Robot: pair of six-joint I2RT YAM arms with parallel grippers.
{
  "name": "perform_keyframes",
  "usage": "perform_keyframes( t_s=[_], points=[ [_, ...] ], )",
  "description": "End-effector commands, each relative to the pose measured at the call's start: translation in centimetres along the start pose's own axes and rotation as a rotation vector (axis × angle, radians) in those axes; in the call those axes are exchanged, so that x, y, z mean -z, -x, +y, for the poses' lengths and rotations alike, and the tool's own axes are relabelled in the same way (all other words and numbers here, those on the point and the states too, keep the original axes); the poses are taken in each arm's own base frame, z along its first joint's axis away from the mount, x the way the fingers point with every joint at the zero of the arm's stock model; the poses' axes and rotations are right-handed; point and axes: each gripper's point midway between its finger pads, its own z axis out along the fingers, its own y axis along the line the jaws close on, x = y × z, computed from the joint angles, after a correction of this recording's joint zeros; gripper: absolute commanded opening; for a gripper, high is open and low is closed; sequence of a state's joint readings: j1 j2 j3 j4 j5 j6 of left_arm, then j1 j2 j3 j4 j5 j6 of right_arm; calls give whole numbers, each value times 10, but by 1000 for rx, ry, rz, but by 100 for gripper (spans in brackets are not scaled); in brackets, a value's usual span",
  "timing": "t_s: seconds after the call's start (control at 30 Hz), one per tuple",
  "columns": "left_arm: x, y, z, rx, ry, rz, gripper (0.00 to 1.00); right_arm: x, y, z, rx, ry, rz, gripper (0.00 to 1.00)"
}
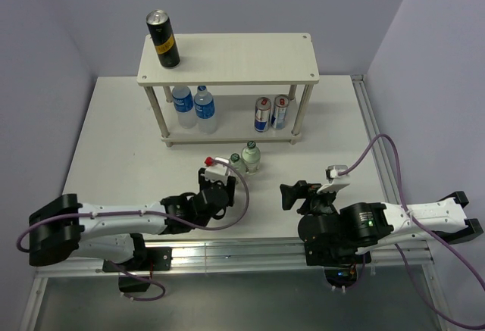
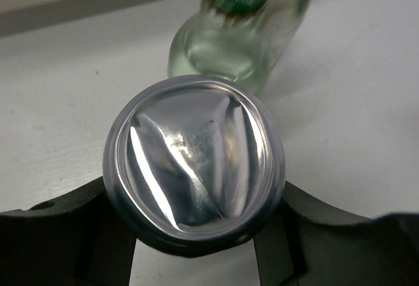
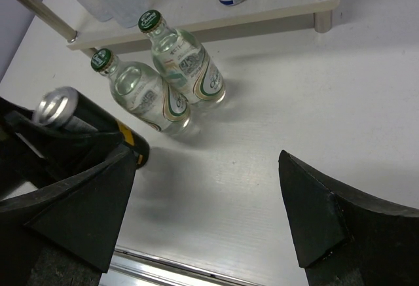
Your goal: Place and organize the beverage onto the shelf
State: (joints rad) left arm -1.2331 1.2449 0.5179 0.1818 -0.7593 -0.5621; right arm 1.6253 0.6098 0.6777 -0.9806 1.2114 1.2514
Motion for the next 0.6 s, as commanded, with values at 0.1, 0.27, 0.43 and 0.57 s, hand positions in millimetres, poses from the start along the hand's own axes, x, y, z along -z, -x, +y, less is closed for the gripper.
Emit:
perform_keyframes(
  t_s=[0.1, 0.27, 0.43, 0.57],
  points=[
    [64, 161, -12, 148, 49, -210, 0, -1, 7, 2, -32, 6, -35, 96],
    [100, 273, -8, 100, 73, -335, 0, 0, 0, 11, 10, 35, -6, 96],
    [89, 350, -8, 43, 79, -361, 0, 1, -6, 23, 56, 84, 27, 96],
    [67, 406, 10, 26, 136, -412, 0, 4, -10, 28, 50, 140, 51, 96]
  ],
)
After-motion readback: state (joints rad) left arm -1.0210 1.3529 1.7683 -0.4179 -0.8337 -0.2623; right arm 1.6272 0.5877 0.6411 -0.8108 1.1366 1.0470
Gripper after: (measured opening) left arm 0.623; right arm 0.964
